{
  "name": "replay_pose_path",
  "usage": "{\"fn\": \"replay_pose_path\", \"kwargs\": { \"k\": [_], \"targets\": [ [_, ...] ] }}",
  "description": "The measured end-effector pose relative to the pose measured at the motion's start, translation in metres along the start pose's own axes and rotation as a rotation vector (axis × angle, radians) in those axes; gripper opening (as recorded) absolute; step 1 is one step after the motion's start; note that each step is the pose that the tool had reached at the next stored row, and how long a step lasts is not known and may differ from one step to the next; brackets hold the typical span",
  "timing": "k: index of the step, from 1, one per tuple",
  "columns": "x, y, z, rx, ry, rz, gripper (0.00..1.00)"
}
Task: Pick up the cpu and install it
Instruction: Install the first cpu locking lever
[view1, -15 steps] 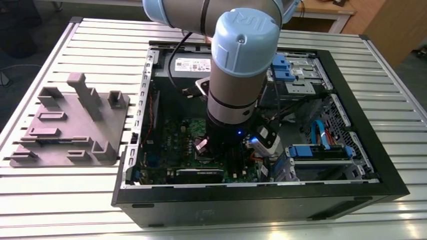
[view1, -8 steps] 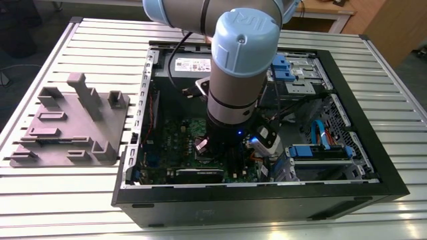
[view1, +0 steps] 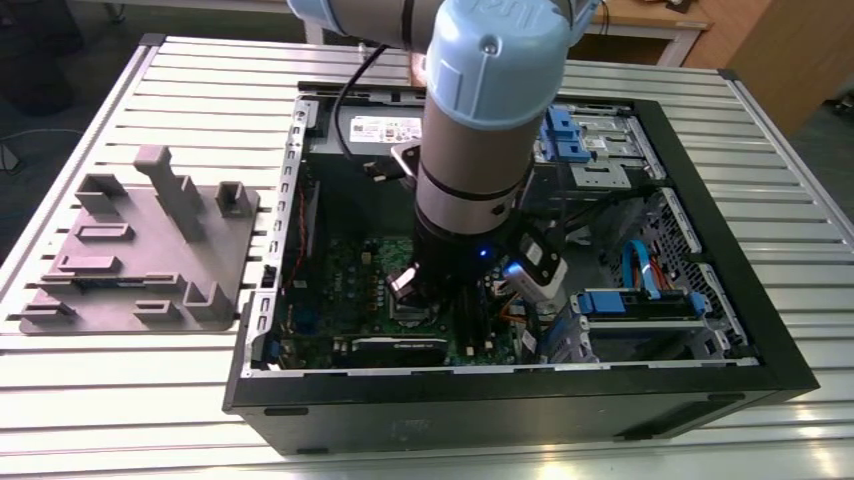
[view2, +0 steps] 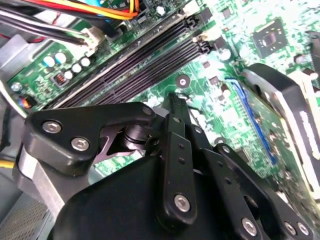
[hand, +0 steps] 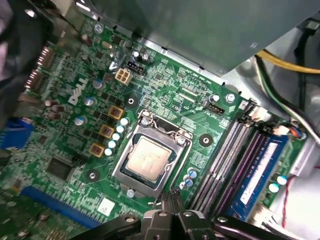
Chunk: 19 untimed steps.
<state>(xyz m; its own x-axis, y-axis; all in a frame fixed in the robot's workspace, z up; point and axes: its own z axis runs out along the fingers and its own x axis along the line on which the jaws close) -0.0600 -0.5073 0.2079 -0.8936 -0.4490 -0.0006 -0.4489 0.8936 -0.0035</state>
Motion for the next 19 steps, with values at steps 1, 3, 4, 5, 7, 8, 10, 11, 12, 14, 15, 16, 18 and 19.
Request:
{"fn": "replay_pose_path", "kwargs": {
  "k": [1,3,4,5,7,8,10,11,12,14,15,16,18,19],
  "targets": [
    [0.0000,0.0000,-0.0028,0.0000,-0.0001,0.000,0.10],
    [0.0000,0.0000,-0.0082,0.0000,0.0000,0.000,0.10],
    [0.0000,0.0000,-0.0105,0.0000,-0.0001,0.000,0.10],
    [0.0000,-0.0001,-0.0116,0.0000,0.0000,0.000,0.10],
    [0.0000,0.0000,-0.0115,-0.0003,-0.0003,0.000,0.10],
    [0.0000,0.0000,-0.0116,-0.0003,-0.0003,0.000,0.10],
    [0.0000,0.0000,-0.0118,-0.0001,-0.0001,0.000,0.10],
    [0.0003,0.0004,-0.0118,0.0000,-0.0001,0.000,0.10],
    [0.0008,0.0012,-0.0118,0.0001,-0.0001,0.000,0.10],
    [0.0022,0.0039,-0.0114,0.0003,-0.0010,0.000,0.10],
    [0.0036,0.0057,-0.0113,0.0007,-0.0019,0.000,0.10],
    [0.0054,0.0077,-0.0112,0.0015,-0.0031,0.000,0.10],
    [0.0092,0.0117,-0.0111,0.0029,-0.0060,0.001,0.10],
    [0.0109,0.0137,-0.0111,0.0036,-0.0074,0.001,0.10]
  ]
}}
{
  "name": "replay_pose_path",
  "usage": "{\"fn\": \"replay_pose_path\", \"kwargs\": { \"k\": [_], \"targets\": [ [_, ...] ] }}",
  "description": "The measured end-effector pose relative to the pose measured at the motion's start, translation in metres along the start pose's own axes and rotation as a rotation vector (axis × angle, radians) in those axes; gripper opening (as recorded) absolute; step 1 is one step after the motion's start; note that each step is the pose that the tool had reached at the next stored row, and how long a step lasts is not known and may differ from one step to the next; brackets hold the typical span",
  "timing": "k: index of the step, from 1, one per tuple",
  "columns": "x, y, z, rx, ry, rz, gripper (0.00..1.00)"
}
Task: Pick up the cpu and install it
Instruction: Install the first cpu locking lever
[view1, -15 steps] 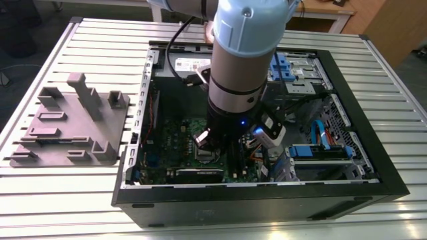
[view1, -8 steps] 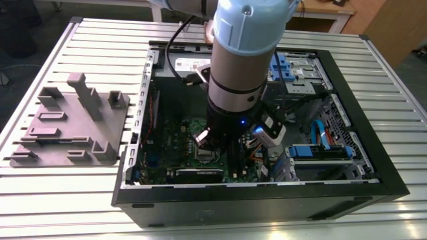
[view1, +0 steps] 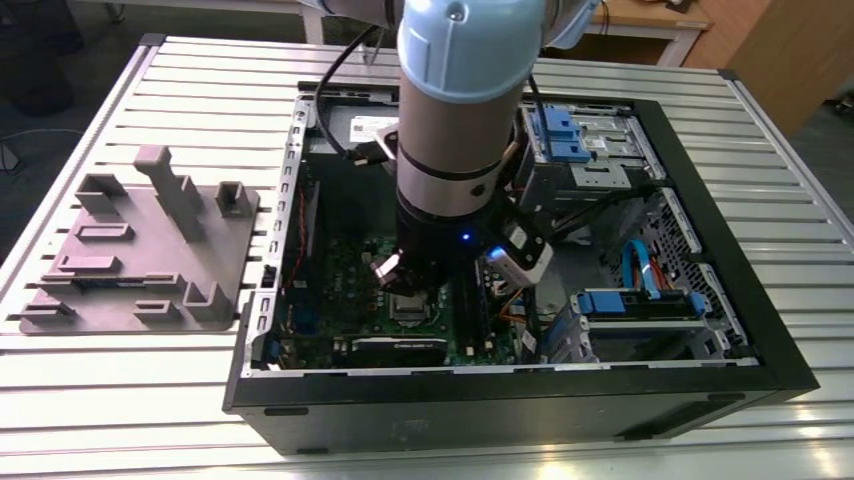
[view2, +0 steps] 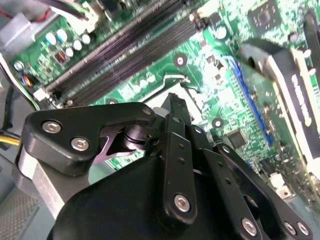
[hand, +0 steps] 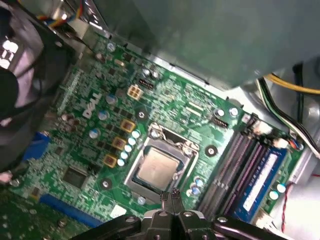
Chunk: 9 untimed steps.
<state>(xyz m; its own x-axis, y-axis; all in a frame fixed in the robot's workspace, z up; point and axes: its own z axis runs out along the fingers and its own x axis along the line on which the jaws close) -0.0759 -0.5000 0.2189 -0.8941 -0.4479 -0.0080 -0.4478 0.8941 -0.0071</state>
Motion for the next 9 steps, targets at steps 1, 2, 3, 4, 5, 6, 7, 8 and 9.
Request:
{"fn": "replay_pose_path", "kwargs": {
  "k": [1,2,3,4,5,6,7,8,9],
  "targets": [
    [0.0021,0.0020,0.0001,0.0009,-0.0019,0.000,0.10],
    [0.0038,0.0035,0.0001,0.0016,-0.0034,0.001,0.10],
    [0.0057,0.0049,0.0001,0.0027,-0.0053,0.001,0.10],
    [0.0076,0.0064,0.0001,0.0040,-0.0083,0.001,0.10],
    [0.0092,0.0076,0.0001,0.0053,-0.0109,0.001,0.10],
    [0.0104,0.0085,0.0000,0.0065,-0.0130,0.001,0.10],
    [0.0110,0.0089,-0.0006,0.0073,-0.0144,0.001,0.10],
    [0.0111,0.0088,-0.0031,0.0078,-0.0146,0.001,0.10],
    [0.0110,0.0088,-0.0063,0.0077,-0.0150,0.001,0.10]
  ]
}}
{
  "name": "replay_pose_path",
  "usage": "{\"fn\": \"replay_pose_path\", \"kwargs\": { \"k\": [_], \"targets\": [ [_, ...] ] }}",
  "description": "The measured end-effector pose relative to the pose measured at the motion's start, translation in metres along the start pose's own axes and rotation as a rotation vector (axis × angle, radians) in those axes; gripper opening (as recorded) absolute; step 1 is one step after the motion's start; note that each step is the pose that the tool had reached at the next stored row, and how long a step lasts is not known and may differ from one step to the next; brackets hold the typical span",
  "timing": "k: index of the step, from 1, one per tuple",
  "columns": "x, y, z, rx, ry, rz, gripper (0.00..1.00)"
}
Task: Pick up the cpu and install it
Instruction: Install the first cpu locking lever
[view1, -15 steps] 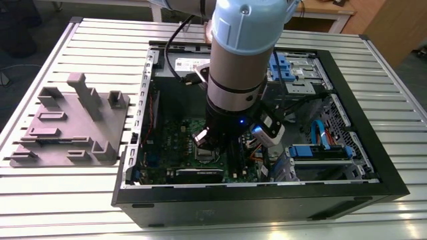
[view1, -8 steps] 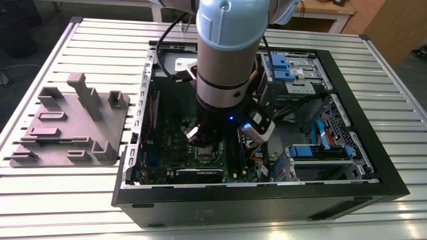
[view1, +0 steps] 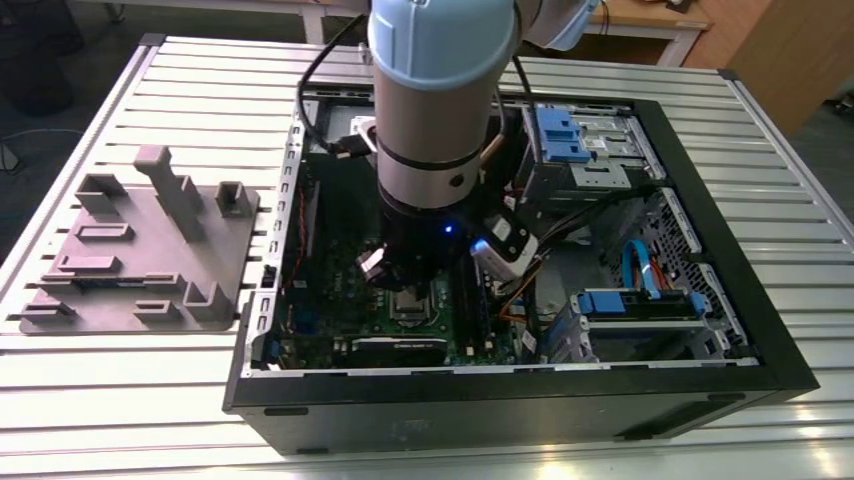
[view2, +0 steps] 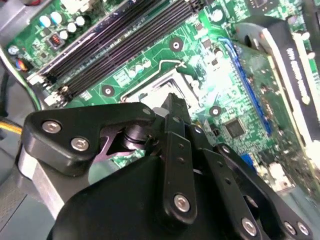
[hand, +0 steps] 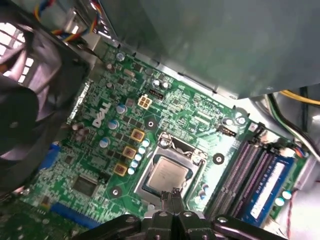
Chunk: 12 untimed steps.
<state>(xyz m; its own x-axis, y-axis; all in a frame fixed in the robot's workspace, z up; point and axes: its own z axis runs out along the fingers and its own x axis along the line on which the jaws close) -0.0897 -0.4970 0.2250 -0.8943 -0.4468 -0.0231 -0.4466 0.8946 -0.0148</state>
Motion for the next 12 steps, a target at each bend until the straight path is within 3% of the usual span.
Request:
{"fn": "replay_pose_path", "kwargs": {
  "k": [3,12],
  "targets": [
    [-0.0002,-0.0001,-0.0077,0.0005,-0.0010,0.000,0.10],
    [-0.0002,-0.0001,-0.0076,0.0011,-0.0025,0.000,0.10]
  ]
}}
